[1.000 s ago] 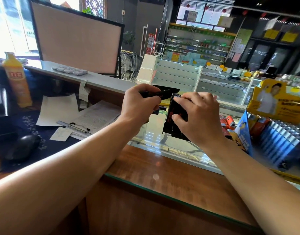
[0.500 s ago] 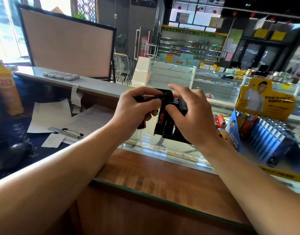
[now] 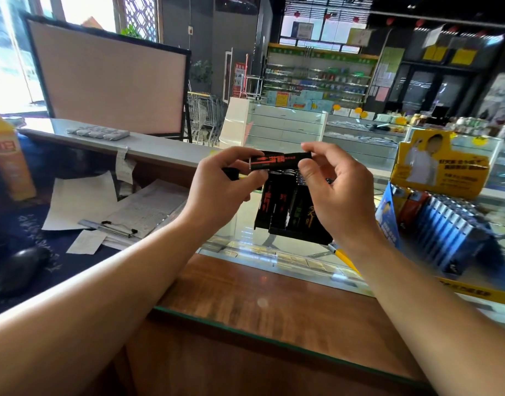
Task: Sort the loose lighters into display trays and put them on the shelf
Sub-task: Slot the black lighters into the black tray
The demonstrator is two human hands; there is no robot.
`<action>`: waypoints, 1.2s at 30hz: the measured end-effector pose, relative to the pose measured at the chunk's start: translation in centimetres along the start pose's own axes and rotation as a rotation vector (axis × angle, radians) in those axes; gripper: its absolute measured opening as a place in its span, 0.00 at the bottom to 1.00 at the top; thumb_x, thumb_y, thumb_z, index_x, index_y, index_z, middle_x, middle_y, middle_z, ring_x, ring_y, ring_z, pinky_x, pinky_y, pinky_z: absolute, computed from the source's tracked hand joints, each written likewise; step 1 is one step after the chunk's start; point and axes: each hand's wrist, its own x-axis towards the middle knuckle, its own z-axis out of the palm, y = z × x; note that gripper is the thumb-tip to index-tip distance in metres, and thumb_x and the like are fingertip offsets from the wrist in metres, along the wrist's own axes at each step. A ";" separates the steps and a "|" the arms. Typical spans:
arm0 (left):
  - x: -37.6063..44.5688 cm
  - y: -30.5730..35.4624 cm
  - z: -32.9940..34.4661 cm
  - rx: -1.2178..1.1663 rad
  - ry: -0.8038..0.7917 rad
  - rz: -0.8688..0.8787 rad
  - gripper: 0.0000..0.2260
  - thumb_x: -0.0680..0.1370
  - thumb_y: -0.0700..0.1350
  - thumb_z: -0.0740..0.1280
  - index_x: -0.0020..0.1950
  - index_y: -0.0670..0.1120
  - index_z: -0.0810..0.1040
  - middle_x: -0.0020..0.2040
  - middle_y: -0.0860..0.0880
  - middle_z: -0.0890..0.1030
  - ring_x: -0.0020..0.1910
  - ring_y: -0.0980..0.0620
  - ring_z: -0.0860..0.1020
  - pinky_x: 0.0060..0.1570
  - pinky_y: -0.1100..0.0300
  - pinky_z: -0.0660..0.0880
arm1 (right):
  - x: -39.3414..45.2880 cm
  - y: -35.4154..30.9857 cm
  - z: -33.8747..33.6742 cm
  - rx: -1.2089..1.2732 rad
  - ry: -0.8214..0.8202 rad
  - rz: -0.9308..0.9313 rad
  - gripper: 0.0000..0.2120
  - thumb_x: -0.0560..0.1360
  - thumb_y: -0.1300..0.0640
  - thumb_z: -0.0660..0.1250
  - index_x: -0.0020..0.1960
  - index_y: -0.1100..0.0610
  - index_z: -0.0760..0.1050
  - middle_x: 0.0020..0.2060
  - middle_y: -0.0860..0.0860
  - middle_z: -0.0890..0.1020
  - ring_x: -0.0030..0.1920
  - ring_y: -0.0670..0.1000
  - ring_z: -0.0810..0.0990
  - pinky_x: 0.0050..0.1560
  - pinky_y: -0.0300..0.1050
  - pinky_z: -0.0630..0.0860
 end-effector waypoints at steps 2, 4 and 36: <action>0.1 -0.2 0.0 0.023 -0.002 0.005 0.10 0.74 0.39 0.74 0.54 0.47 0.83 0.35 0.51 0.80 0.27 0.53 0.74 0.29 0.63 0.71 | 0.1 0.0 -0.1 0.022 0.000 0.000 0.14 0.76 0.50 0.67 0.60 0.50 0.79 0.42 0.41 0.80 0.39 0.44 0.78 0.41 0.37 0.75; 0.0 -0.2 0.0 0.033 -0.010 0.000 0.08 0.75 0.40 0.74 0.53 0.49 0.84 0.33 0.52 0.80 0.26 0.53 0.74 0.29 0.63 0.71 | 0.1 0.0 -0.2 0.026 0.003 -0.008 0.12 0.76 0.54 0.69 0.59 0.51 0.79 0.42 0.41 0.81 0.39 0.45 0.78 0.40 0.36 0.75; 0.2 0.5 -0.6 -0.134 0.117 -0.225 0.03 0.77 0.39 0.71 0.45 0.46 0.83 0.39 0.46 0.85 0.34 0.52 0.77 0.38 0.60 0.78 | -0.6 1.0 1.5 -0.512 -0.050 -0.227 0.04 0.73 0.55 0.71 0.47 0.53 0.81 0.45 0.48 0.83 0.49 0.56 0.73 0.48 0.50 0.64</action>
